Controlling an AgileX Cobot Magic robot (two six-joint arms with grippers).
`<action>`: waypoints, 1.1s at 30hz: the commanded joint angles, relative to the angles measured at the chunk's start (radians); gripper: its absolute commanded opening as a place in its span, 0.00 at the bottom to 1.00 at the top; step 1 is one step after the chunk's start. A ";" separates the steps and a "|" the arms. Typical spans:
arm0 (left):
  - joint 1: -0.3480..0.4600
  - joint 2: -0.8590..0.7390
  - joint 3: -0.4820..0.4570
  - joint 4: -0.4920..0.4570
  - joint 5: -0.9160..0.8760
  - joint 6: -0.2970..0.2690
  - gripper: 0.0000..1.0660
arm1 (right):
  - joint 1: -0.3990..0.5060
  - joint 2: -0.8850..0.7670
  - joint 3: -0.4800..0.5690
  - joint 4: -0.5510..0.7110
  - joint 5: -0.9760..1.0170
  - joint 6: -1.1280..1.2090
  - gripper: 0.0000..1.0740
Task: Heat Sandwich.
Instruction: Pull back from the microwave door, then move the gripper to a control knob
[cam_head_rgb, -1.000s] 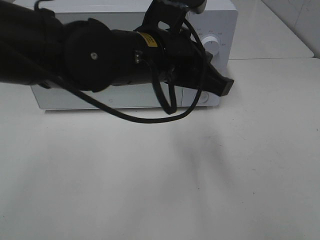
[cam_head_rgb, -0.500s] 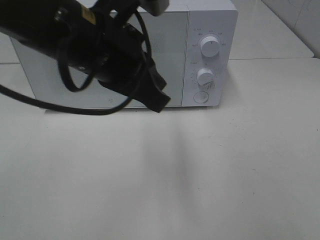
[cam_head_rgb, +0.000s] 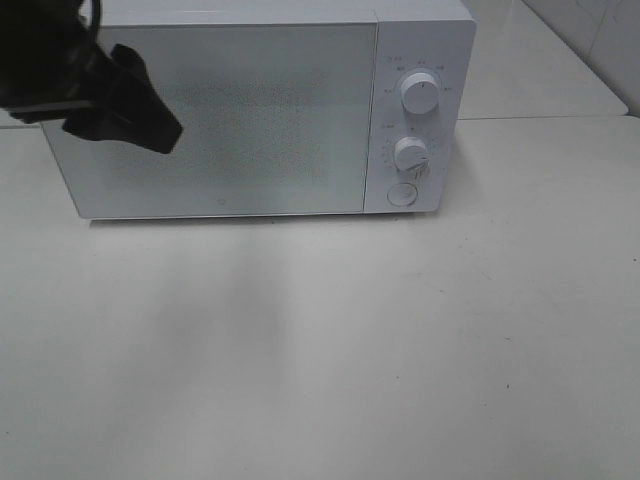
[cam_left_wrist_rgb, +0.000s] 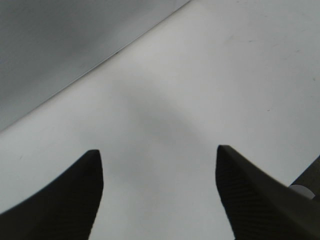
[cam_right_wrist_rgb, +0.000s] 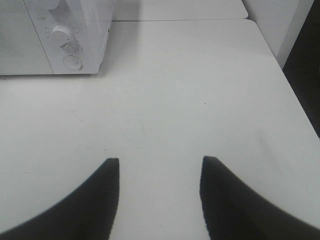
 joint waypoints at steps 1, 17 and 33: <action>0.131 -0.029 -0.008 0.041 0.112 -0.079 0.63 | -0.004 -0.030 0.001 -0.009 -0.003 0.000 0.47; 0.527 -0.156 0.071 0.075 0.370 -0.126 0.63 | -0.004 -0.030 0.001 -0.013 -0.003 0.001 0.47; 0.562 -0.659 0.443 0.151 0.397 -0.184 0.63 | -0.004 -0.030 0.001 -0.013 -0.003 0.001 0.47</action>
